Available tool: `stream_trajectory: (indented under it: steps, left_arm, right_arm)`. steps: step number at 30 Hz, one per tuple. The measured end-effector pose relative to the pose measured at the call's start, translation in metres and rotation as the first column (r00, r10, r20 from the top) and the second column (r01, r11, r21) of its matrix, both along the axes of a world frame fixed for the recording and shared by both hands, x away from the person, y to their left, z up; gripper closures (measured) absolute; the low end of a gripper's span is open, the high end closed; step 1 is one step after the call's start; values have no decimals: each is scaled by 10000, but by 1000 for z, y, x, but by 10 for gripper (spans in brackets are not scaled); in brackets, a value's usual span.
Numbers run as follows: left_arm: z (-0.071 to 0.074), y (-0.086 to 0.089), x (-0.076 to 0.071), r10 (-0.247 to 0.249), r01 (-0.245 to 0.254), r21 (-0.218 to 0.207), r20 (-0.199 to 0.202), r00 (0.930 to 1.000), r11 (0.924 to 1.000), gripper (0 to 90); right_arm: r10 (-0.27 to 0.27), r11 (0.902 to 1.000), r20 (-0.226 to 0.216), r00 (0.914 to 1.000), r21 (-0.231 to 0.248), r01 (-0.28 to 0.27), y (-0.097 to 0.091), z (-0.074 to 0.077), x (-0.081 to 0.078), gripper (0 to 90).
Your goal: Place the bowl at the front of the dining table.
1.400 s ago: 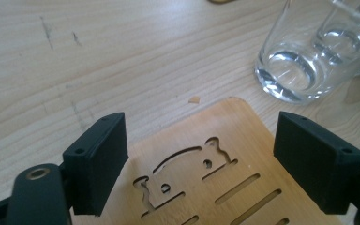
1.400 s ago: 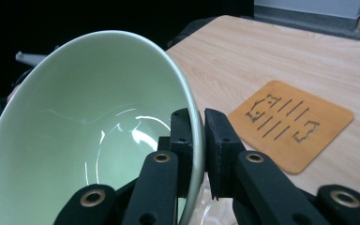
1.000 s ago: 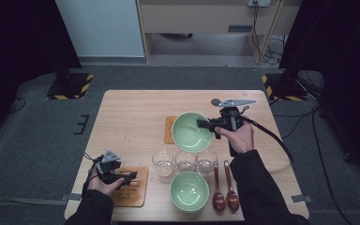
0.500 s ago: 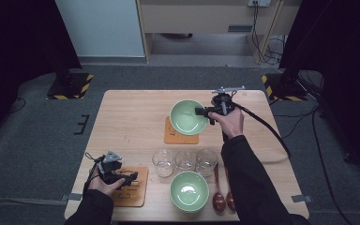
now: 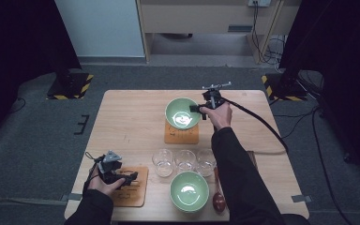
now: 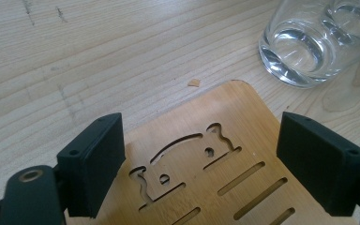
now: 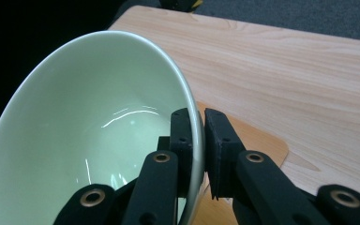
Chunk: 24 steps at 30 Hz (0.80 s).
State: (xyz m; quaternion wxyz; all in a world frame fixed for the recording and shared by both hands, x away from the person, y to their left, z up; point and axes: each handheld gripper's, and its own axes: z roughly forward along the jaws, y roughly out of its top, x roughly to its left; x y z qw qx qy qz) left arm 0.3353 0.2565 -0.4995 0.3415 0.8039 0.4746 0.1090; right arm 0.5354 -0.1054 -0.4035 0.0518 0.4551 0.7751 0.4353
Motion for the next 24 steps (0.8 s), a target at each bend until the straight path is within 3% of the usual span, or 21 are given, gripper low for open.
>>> stream_trajectory:
  steps: [14, 24]
  left_arm:
    - [1, 2, 2, 33, -33, -12, 86, 10000, 10000, 149]
    - [2, 4, 3, 76, -76, 15, 125, 9999, 10000, 149]
  right_arm:
    - [-307, 9974, -963, 9949, -681, 242, 15, -30, 28, 825]
    - [-280, 9962, -1141, 9931, -851, 184, 20, -43, 39, 826]
